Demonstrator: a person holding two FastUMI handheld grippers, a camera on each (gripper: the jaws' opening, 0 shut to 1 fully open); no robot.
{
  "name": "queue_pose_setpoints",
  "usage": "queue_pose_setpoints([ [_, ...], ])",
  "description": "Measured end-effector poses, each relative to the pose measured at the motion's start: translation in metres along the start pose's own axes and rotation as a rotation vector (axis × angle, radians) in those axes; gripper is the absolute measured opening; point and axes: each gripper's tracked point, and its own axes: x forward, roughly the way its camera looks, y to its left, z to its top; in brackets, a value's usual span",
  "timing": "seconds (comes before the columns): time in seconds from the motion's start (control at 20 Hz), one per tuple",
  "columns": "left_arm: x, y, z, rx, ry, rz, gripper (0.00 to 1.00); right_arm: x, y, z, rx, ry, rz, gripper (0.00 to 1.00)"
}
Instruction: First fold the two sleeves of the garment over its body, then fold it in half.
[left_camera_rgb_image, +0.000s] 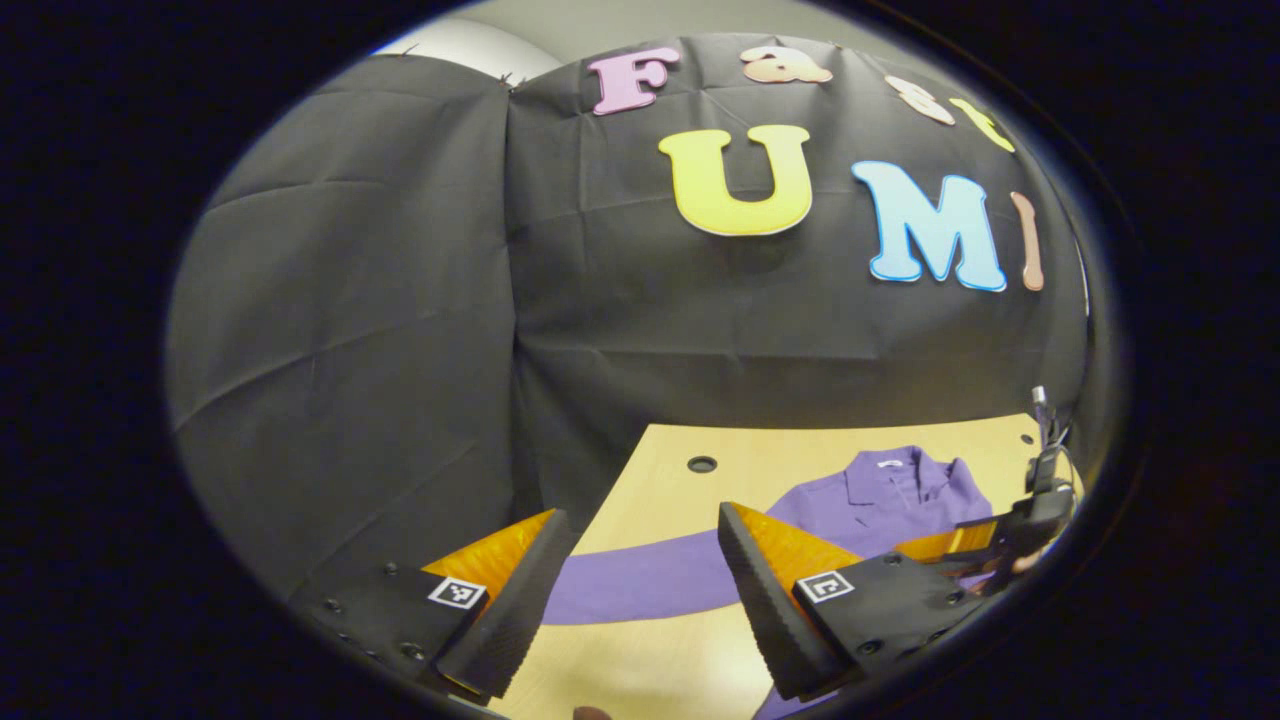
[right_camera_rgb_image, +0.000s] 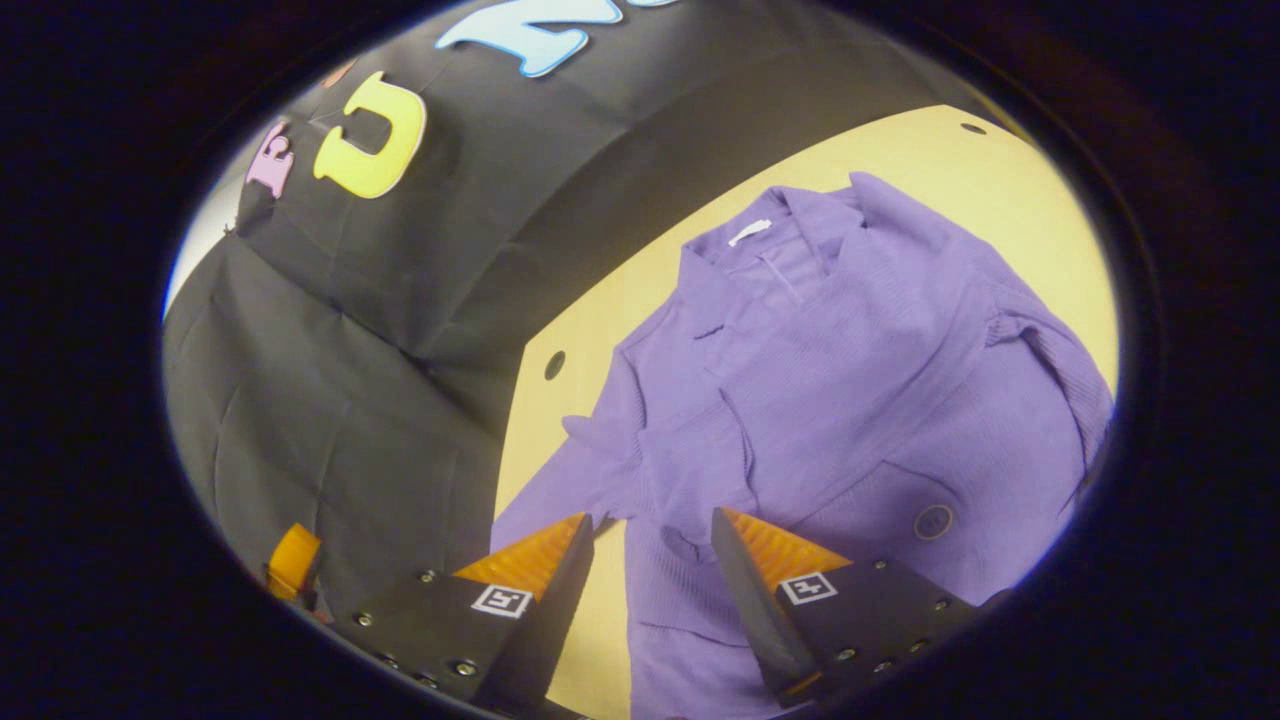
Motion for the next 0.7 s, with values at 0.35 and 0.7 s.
queue_pose_setpoints([
  [0.35,0.06,0.018,-0.07,-0.015,0.089,0.036,0.98,-0.033,0.008,0.011,-0.058,0.002,0.003,0.86],
  [0.7,0.117,0.039,-0.154,-0.065,0.255,0.096,0.99,-0.055,0.005,0.02,-0.092,0.008,-0.014,0.86],
])
